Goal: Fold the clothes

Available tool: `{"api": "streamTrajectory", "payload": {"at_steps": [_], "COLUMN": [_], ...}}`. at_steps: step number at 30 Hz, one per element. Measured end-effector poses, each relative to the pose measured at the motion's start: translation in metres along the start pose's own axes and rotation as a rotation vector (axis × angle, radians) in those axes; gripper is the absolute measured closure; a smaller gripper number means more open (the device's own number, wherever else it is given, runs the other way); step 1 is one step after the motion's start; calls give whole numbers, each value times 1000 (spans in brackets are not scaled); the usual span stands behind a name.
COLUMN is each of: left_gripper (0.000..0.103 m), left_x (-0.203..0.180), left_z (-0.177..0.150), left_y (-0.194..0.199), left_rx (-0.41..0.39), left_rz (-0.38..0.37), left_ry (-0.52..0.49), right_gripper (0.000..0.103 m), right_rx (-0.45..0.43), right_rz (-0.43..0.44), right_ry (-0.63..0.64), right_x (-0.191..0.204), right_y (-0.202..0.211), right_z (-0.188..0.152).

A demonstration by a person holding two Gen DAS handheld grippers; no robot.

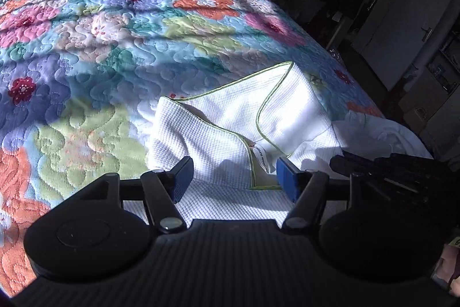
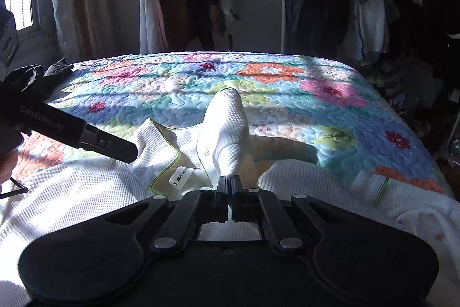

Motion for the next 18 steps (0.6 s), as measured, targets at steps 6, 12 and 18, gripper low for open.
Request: {"api": "streamTrajectory", "payload": {"at_steps": [6,12,18], "left_gripper": [33,27,86], "left_x": [-11,-19,-34], "left_z": [9,3,-2], "left_y": [-23,-28,-25], "left_rx": [-45,-35,-37], "left_rz": [-88,-84,1], "left_ry": [51,-1,-229], "right_gripper": [99,99,91], "right_rx": [89,157,206], "right_rz": [1,2,50], "right_ry": [139,200,305], "right_x": [17,21,29], "right_y": [3,1,12], "right_z": [-36,-48,-41]}}
Point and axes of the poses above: each gripper's, at about its wrist camera, not at the fingertips, and y roughly against the way its jaws point, x to its left, z to its top, the point moved 5 cm from there along -y, roughly the way its jaws point, and after that the axes turned 14 degrees about -y, right-handed, at the moved point
